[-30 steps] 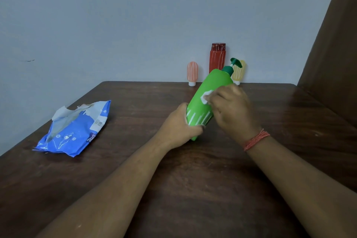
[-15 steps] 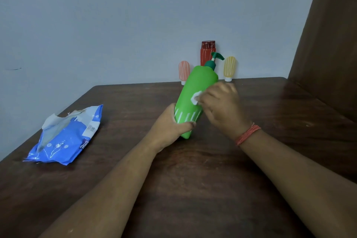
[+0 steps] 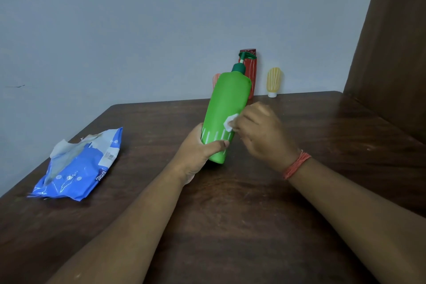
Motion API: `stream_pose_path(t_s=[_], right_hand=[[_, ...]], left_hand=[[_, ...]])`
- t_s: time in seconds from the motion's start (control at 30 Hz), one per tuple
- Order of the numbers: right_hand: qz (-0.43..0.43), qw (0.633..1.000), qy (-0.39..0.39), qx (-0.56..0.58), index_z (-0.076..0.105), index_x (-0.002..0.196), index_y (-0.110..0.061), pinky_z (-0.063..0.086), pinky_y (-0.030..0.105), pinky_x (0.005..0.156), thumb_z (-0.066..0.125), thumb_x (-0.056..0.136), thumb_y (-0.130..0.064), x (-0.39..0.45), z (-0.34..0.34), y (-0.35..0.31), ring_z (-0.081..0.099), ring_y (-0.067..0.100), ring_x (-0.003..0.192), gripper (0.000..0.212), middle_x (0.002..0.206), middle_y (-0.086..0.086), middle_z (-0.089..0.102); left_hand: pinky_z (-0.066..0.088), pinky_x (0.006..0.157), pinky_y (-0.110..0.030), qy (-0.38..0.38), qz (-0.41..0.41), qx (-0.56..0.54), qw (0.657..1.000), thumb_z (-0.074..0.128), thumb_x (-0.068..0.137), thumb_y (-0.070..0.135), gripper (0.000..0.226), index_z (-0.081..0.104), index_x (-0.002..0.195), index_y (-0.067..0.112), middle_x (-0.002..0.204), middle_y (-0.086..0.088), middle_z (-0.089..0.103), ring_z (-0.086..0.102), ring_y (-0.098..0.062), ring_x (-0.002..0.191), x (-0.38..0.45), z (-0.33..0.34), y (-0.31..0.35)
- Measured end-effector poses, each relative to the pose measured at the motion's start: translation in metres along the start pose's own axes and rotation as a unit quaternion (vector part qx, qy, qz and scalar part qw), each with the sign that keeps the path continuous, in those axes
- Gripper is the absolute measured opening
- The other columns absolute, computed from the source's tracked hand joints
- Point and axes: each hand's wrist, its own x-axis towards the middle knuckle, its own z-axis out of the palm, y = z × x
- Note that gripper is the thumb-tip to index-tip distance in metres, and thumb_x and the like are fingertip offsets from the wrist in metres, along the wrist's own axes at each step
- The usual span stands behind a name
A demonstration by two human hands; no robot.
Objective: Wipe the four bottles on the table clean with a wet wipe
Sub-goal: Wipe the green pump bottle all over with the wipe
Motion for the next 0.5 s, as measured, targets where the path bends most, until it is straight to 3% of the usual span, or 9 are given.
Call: stream_pose_path(t_s=[0.07, 0.17, 0.33, 0.43, 0.5], right_hand=[[0.007, 1.0, 0.012, -0.005, 0.07, 0.094, -0.008, 0.043, 0.038, 0.072, 0.07, 0.081, 0.002, 0.003, 0.003, 0.002, 0.054, 0.027, 0.084, 0.017, 0.088, 0.007, 0.063], [0.087, 0.994, 0.066, 0.021, 0.071, 0.094, -0.005, 0.046, 0.04, 0.072, 0.067, 0.085, 0.003, 0.004, -0.001, 0.01, 0.054, 0.029, 0.085, 0.013, 0.089, 0.009, 0.063], [-0.03, 0.999, -0.022, 0.033, 0.071, 0.095, -0.005, 0.041, 0.035, 0.074, 0.07, 0.081, 0.004, 0.002, 0.003, -0.006, 0.053, 0.029, 0.083, 0.017, 0.088, 0.009, 0.062], [0.069, 0.996, 0.048, 0.042, 0.072, 0.095, -0.004, 0.043, 0.036, 0.073, 0.068, 0.083, 0.004, 0.005, 0.001, 0.006, 0.055, 0.03, 0.083, 0.015, 0.088, 0.01, 0.063], [0.103, 0.99, 0.067, 0.061, 0.071, 0.095, -0.004, 0.041, 0.034, 0.075, 0.068, 0.086, 0.0, 0.002, -0.004, 0.009, 0.056, 0.03, 0.084, 0.011, 0.089, 0.01, 0.062]], left_hand=[[0.053, 0.077, -0.028, -0.001, 0.002, -0.013, 1.0, 0.079, 0.068, 0.025, 0.056, 0.058, 0.12, 0.022, 0.11, -0.004, 0.072, 0.068, -0.014, 0.094, 0.001, -0.001, -0.001], [0.054, 0.075, -0.025, -0.017, 0.005, -0.013, 1.0, 0.078, 0.068, 0.025, 0.057, 0.058, 0.12, 0.023, 0.109, -0.002, 0.073, 0.07, -0.013, 0.095, 0.0, -0.001, -0.002], [0.053, 0.077, -0.03, -0.019, 0.004, -0.045, 0.999, 0.08, 0.068, 0.023, 0.058, 0.059, 0.122, 0.018, 0.105, -0.002, 0.072, 0.068, -0.014, 0.092, 0.003, -0.003, -0.003], [0.054, 0.077, -0.032, -0.027, 0.004, -0.042, 0.999, 0.083, 0.06, 0.032, 0.067, 0.059, 0.121, 0.019, 0.104, -0.002, 0.073, 0.069, -0.015, 0.091, 0.003, -0.003, -0.005], [0.054, 0.077, -0.031, -0.036, 0.004, -0.034, 0.999, 0.082, 0.063, 0.027, 0.064, 0.058, 0.122, 0.018, 0.104, -0.001, 0.073, 0.069, -0.014, 0.091, 0.002, -0.003, -0.005]])
